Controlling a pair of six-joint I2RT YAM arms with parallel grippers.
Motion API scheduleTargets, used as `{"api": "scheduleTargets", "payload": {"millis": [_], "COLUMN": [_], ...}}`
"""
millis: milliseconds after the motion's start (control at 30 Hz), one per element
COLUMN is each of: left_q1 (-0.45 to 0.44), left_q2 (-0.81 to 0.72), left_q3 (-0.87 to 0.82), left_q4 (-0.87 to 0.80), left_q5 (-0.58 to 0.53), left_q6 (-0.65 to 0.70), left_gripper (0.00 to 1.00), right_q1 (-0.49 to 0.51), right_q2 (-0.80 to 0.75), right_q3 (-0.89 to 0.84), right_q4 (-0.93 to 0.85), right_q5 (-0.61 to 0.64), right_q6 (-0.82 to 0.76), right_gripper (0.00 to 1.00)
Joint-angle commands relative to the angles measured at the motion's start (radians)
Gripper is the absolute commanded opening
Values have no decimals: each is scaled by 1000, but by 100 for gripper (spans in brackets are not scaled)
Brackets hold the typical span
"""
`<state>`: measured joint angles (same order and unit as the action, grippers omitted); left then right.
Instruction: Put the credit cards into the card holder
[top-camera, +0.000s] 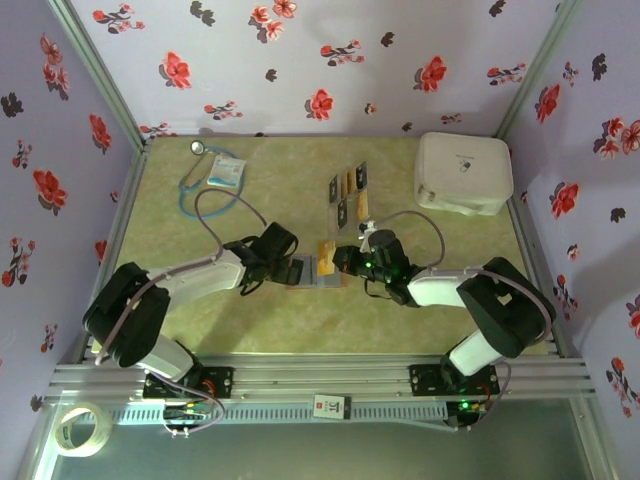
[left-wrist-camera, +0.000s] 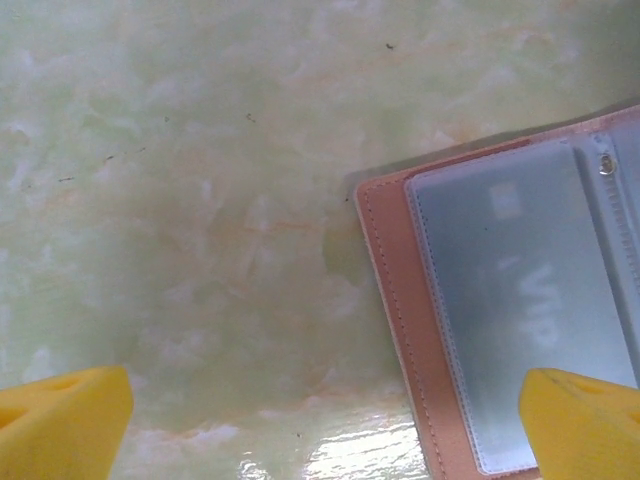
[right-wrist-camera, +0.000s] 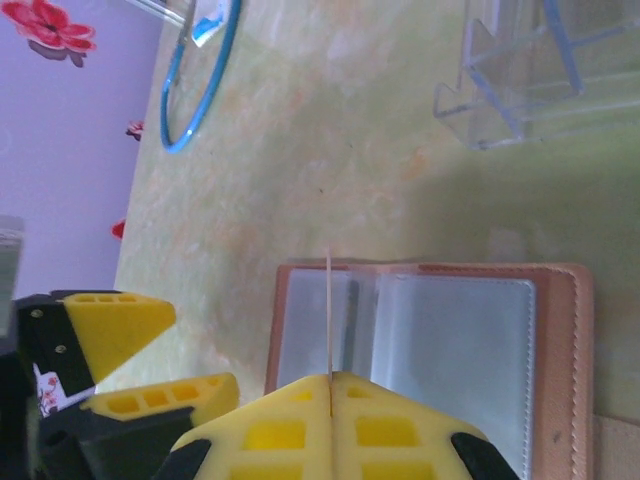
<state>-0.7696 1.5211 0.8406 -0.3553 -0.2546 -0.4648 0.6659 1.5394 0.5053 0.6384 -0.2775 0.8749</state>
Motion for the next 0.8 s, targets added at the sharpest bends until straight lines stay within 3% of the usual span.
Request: {"api": "scheduleTargets", "payload": {"millis": [0, 767], "left_q1": [-13, -15], "left_q2": [30, 75], "left_q3": [-20, -54], "left_q4": [16, 27], "left_q5": [-26, -68], "left_q6": [-17, -47], "left_gripper": [100, 100], "right_q1": [9, 29], "right_q2": [10, 126], "right_q3": [-11, -11], "right_q4": [75, 186], "right_q5": [30, 3], "right_q6": [16, 41], "right_gripper": [0, 0]}}
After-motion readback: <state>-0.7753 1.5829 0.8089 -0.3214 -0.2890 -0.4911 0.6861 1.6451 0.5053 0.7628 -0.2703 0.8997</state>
